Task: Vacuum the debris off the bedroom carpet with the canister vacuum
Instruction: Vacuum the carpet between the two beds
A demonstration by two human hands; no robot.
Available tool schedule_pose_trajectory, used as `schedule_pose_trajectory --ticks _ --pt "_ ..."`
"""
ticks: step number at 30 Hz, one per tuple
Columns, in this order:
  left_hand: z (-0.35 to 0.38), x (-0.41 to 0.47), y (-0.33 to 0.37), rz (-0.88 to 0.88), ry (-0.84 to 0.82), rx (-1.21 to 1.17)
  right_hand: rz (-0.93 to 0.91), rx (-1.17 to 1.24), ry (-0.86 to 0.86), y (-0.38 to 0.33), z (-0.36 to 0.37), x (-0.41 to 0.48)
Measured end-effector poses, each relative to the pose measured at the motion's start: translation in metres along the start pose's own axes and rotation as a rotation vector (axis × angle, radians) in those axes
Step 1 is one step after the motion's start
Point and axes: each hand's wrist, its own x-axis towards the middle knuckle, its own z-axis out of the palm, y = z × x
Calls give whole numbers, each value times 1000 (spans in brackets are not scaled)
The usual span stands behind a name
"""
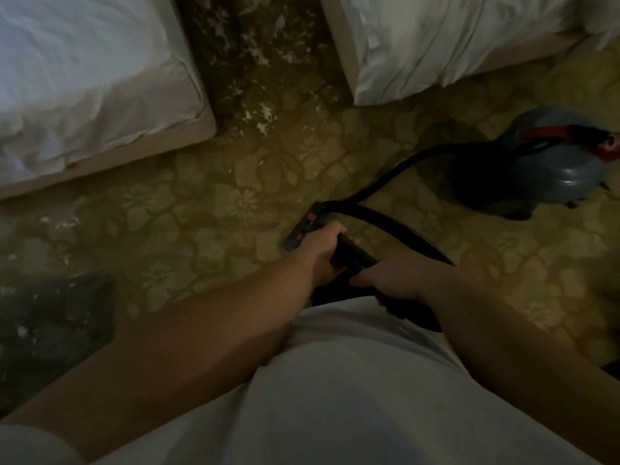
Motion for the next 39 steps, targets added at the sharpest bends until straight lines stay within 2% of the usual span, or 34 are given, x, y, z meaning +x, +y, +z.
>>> schedule_pose_trajectory --ticks 6,12,19,23,30,35,39 --pt "75 27 34 11 57 102 94 184 -100 21 -78 26" --pt "148 47 69 -17 142 214 73 298 -97 44 -153 45" --pt "166 42 80 -41 213 284 68 334 -179 50 -167 42" --pt "172 42 113 -15 190 274 61 361 -131 33 -195 46" --pt "151 52 209 10 175 265 54 374 -33 -46 -210 74" --pt "107 68 307 39 140 312 91 370 57 -144 -219 111" --pt "66 65 390 54 161 391 111 426 50 -231 -226 131"
